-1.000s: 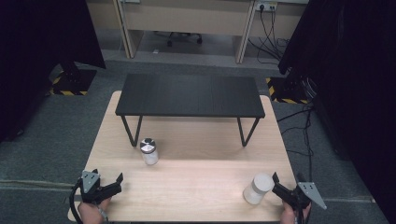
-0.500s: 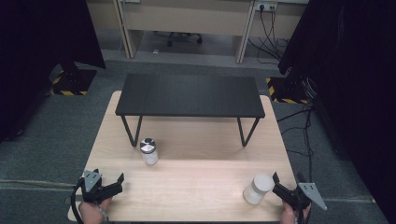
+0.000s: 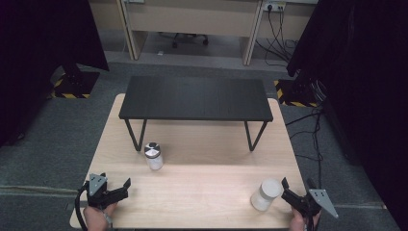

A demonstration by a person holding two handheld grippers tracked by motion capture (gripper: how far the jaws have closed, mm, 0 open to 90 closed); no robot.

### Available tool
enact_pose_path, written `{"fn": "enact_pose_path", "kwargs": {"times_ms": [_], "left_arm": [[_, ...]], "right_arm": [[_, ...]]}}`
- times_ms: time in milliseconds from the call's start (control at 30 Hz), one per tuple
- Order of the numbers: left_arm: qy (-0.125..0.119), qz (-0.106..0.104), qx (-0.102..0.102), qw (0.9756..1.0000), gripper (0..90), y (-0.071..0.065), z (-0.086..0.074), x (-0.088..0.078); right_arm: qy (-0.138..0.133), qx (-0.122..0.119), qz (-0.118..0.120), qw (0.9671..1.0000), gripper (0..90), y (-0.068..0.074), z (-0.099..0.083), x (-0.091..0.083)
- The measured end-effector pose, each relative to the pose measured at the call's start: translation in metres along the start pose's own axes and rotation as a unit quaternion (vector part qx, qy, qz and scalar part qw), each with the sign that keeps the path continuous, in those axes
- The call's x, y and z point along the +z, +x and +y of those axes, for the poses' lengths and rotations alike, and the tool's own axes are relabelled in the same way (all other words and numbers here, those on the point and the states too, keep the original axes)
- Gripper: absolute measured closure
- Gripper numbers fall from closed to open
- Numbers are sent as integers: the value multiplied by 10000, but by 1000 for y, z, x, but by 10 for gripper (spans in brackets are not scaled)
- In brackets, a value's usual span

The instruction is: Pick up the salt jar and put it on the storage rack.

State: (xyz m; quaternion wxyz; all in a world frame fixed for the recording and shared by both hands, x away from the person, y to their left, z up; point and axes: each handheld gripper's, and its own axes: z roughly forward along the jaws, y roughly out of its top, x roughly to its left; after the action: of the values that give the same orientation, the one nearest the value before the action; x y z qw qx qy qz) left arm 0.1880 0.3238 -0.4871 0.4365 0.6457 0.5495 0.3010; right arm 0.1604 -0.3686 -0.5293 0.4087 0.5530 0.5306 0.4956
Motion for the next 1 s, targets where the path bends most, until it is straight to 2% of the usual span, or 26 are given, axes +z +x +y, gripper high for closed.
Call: {"fn": "enact_pose_path", "kwargs": {"times_ms": [33,67,100,167,267,367,733,833,900,1000], "left_arm": [[34,-22,83,10000,0,-1,1,0],[34,-22,83,10000,0,-1,1,0],[80,-87,188,9998,0,-2,2,1],[65,-140,199,9997,0,-3,2,1],[27,-191,147,9997,0,-3,2,0],[-134,-442,-12,9989,0,3,-2,-1],[-221,-445,18,9988,0,-3,0,0],[-256,-549,50,9981,0,-5,1,2],[-295,-604,158,9976,0,-6,1,3],[-276,-660,215,9972,0,-6,5,6]], "right_arm": [[2,4,0,10000,8,0,0,0],[2,15,3,10000,7,0,0,0],[-6,25,9,10000,7,-1,0,0],[-27,39,5,10000,7,-1,-1,-1],[-27,32,0,10000,8,-1,-1,0],[-36,63,2,10000,7,-1,-1,-1],[-56,54,1,10000,8,-1,-2,-1],[-45,48,2,10000,7,-1,-1,-1],[-39,33,3,10000,7,-1,-1,-1],[-32,17,5,10000,7,0,-1,0]]}}
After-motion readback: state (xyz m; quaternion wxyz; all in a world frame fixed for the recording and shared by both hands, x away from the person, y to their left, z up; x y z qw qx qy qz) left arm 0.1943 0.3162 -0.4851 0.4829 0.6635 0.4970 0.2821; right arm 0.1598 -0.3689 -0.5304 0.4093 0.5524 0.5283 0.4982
